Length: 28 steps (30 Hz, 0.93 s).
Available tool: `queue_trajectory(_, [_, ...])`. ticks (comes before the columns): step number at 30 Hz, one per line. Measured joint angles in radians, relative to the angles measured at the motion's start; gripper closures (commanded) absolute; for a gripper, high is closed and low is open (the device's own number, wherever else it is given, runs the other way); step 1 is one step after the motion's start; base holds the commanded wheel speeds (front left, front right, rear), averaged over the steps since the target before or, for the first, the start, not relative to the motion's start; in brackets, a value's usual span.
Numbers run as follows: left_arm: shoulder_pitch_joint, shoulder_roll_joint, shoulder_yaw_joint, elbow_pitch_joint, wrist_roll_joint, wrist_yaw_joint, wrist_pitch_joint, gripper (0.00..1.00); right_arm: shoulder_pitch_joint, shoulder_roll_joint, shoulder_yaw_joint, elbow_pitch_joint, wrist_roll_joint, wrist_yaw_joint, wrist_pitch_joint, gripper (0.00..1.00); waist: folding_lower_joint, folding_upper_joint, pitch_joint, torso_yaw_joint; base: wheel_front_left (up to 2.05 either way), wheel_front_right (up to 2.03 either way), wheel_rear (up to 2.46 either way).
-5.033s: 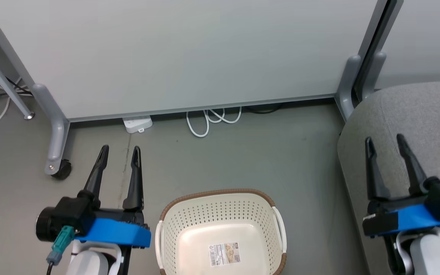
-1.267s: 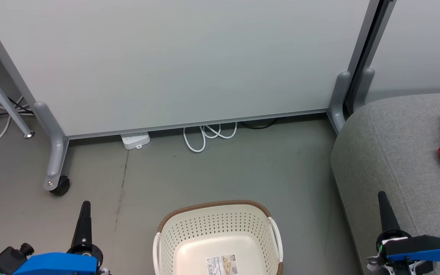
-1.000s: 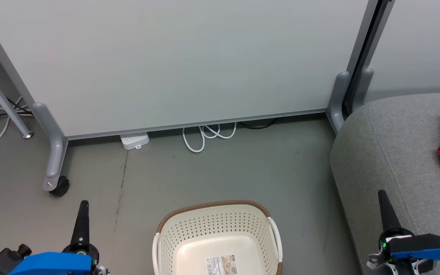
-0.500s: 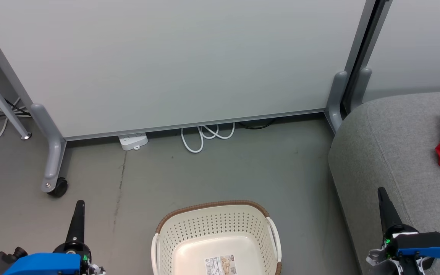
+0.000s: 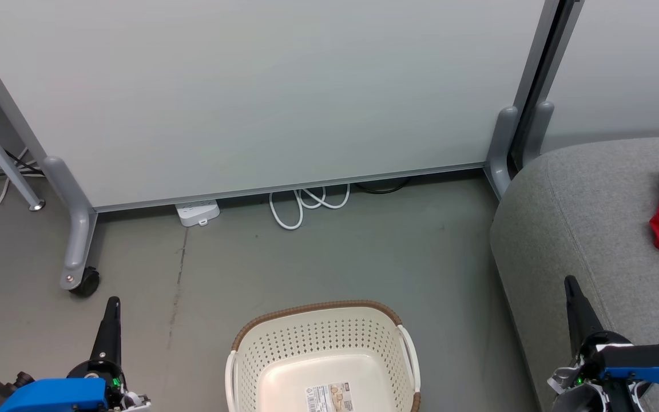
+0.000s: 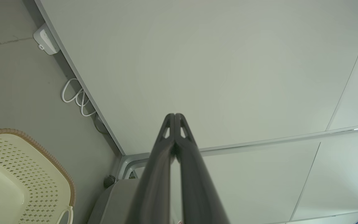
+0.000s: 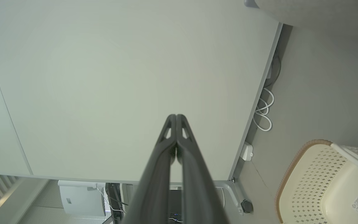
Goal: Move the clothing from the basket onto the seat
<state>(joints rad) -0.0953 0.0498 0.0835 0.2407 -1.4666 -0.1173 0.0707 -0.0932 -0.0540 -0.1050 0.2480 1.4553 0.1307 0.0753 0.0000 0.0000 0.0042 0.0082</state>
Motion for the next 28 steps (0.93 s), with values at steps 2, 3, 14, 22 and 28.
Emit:
queue_trajectory(2, [0.0, 0.0, 0.003, 0.001, -0.014, 0.0, 0.004, 1.0, 0.0, 0.0, -0.001, 0.0, 0.013, 0.0, 0.004, 1.0, 0.0, 0.0, 0.0, -0.001, 0.0, 0.0, 0.0])
queue_trajectory(3, [0.0, 0.0, 0.004, 0.001, -0.021, -0.001, 0.007, 1.0, 0.0, 0.0, -0.001, 0.0, 0.02, 0.0, 0.005, 1.0, 0.0, 0.0, 0.0, -0.001, 0.0, 0.0, 0.0])
queue_trajectory(14, [-0.004, 0.0, 0.014, 0.003, -0.089, -0.009, 0.025, 1.0, -0.006, 0.001, -0.005, -0.001, 0.092, 0.0, 0.023, 1.0, 0.0, 0.0, -0.001, -0.005, 0.0, 0.0, 0.0])
queue_trajectory(22, [-0.006, 0.0, 0.024, 0.004, -0.14, -0.01, 0.039, 1.0, -0.009, 0.002, -0.008, -0.001, 0.145, 0.0, 0.037, 1.0, 0.0, 0.0, -0.001, -0.008, 0.0, 0.0, 0.0])
queue_trajectory(28, [-0.007, 0.0, 0.027, 0.005, -0.149, -0.01, 0.042, 1.0, -0.01, 0.002, -0.009, -0.001, 0.155, 0.0, 0.04, 1.0, 0.0, 0.0, -0.001, -0.008, 0.0, 0.0, 0.0])
